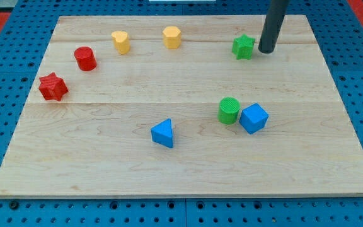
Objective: Place the arm to the top of the blue triangle
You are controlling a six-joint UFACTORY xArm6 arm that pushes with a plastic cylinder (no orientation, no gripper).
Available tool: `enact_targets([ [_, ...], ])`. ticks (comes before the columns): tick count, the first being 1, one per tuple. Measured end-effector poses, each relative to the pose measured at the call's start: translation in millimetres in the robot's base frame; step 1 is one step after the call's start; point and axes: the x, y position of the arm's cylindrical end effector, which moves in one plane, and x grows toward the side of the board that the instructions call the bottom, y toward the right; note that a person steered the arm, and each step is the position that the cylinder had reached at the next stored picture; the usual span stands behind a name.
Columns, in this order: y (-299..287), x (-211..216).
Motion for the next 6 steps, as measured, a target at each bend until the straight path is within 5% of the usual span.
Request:
enact_targets([
  [1,-34,-2],
  [2,21,32],
  [3,3,109],
  [5,-195,130],
  [6,-187,185],
])
